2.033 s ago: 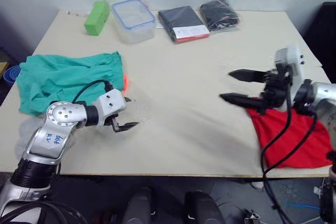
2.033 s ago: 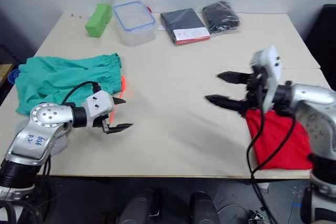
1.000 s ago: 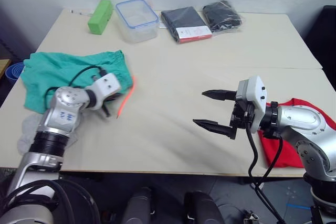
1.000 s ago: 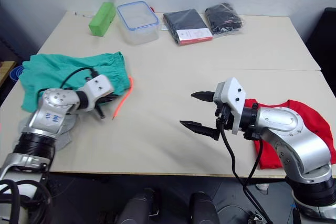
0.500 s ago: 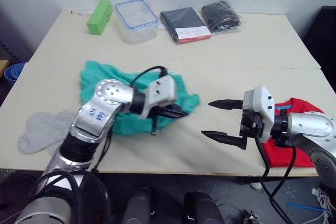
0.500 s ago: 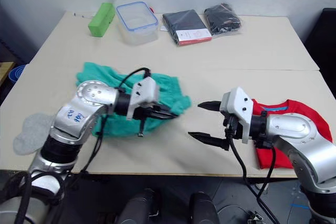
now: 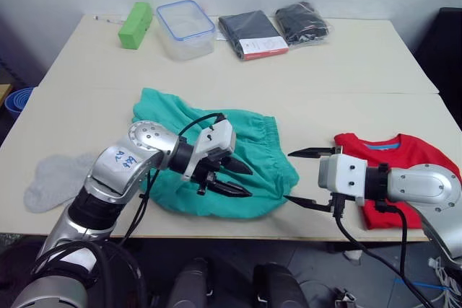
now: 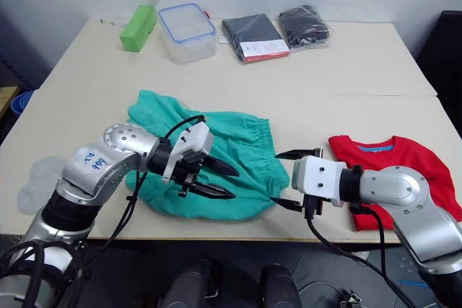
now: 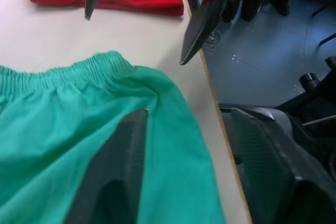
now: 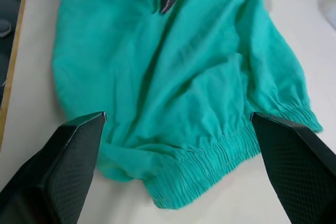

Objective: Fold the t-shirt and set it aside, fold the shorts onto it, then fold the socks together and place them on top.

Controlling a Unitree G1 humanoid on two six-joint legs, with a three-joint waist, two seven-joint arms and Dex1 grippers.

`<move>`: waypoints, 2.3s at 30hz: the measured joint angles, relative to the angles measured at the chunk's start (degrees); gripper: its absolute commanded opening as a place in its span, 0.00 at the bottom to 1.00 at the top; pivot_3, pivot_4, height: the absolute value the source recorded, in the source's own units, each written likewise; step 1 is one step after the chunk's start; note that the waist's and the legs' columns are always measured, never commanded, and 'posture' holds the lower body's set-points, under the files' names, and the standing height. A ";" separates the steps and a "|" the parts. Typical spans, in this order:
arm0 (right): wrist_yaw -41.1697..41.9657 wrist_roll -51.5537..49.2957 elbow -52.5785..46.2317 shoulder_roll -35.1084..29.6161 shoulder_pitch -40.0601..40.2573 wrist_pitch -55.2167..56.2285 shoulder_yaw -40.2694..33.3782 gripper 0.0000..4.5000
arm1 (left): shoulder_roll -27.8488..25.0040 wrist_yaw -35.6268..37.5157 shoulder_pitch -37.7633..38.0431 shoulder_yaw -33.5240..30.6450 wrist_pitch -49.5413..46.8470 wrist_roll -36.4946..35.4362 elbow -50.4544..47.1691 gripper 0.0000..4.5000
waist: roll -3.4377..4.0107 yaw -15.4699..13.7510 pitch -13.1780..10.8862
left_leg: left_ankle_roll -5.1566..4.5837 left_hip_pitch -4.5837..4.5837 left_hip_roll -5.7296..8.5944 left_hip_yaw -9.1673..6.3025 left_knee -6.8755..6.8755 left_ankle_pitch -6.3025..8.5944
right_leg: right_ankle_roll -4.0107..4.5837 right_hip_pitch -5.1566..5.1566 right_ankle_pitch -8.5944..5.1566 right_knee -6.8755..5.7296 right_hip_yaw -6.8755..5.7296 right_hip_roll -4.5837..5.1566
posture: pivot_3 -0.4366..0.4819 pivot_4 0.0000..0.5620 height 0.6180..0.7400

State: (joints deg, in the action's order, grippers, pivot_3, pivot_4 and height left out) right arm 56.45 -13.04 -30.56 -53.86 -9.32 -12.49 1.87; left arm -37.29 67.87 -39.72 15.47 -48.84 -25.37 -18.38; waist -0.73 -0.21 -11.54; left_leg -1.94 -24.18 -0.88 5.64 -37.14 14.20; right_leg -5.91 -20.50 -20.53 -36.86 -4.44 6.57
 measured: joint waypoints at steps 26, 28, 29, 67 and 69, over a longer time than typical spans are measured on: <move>9.57 18.57 36.50 3.58 -17.63 45.69 14.26 0.87 | -21.71 -1.30 25.40 -7.68 42.91 21.44 5.72 0.79 | -0.01 1.87 0.00 | 0.08 0.15 -0.16 0.18 0.09 0.11 | 0.16 -0.11 -0.09 -0.22 0.02 -0.03 | 0.48 0.27 1.00; 9.60 18.71 38.04 4.59 -18.22 46.40 14.90 0.71 | -22.45 -1.40 27.86 -8.79 43.69 21.34 5.37 0.64 | -0.04 2.16 0.02 | 0.09 0.23 -0.19 0.22 0.10 0.11 | 0.17 -0.08 -0.10 -0.24 0.06 -0.04 | 0.48 0.27 1.00; 9.57 19.01 38.56 5.09 -18.71 46.48 15.33 0.65 | -22.94 -1.47 29.17 -9.51 43.89 21.32 4.97 0.58 | -0.04 2.25 0.02 | 0.10 0.30 -0.20 0.26 0.13 0.11 | 0.20 -0.05 -0.11 -0.25 0.10 -0.04 | 0.48 0.27 1.00; -0.89 2.27 47.59 12.40 -44.99 12.77 7.89 0.00 | -7.36 -21.89 -18.16 -16.76 45.45 27.48 42.09 0.00 | -0.42 0.20 -0.06 | 0.37 -1.06 -0.24 0.31 -0.24 -0.37 | 0.37 -1.61 0.08 -1.34 -0.59 -0.07 | 0.48 0.27 1.00; -15.03 12.78 57.44 12.34 -53.85 23.85 7.29 0.00 | -5.35 -34.40 -33.80 -16.56 53.59 31.56 53.15 0.00 | -0.52 0.62 -0.07 | 0.16 -1.58 0.08 0.66 -0.12 -0.36 | 0.25 -2.40 0.17 -1.42 -0.99 0.18 | 0.48 0.27 1.00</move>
State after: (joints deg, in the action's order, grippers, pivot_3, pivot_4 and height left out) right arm 41.42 -0.26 26.88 -41.51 -63.17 11.37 9.16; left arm -42.64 33.47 -73.52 -1.09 4.75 6.19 34.77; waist -1.24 0.41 -11.60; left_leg -1.77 -25.76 -0.80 6.30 -37.27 13.84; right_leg -5.66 -22.90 -20.35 -38.28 -5.42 6.75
